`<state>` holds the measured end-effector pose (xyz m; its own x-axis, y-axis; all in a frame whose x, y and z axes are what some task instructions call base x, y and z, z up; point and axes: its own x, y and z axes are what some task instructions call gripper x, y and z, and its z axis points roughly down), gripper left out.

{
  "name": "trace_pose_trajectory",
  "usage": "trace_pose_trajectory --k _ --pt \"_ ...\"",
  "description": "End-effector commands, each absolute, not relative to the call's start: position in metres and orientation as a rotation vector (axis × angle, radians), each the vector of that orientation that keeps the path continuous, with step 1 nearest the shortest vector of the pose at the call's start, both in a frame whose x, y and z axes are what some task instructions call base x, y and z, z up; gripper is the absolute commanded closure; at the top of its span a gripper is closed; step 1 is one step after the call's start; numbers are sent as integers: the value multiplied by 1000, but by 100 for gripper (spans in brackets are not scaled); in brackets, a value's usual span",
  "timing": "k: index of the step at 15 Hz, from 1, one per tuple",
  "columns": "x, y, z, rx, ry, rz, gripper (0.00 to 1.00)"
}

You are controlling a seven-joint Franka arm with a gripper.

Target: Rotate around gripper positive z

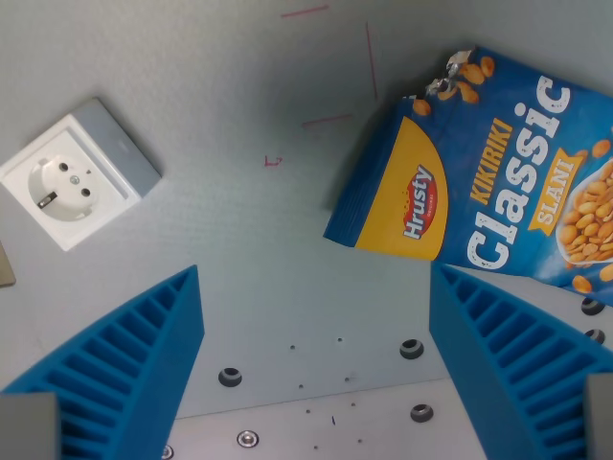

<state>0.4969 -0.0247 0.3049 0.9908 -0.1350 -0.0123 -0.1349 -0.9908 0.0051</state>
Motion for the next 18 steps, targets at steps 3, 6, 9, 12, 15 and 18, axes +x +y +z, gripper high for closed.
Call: trace_pose_trajectory --k 3,6,9,12,15,18 --pt "497 -25 307 3125 -275 -13 0" --pt "497 -25 307 3119 -337 -13 0" --pt "497 -25 307 3111 -400 -13 0" --pt "497 -25 307 3103 -462 -13 0" --pt "497 -25 307 3093 -524 -12 0" --pt "497 -25 307 3081 -585 -12 0"
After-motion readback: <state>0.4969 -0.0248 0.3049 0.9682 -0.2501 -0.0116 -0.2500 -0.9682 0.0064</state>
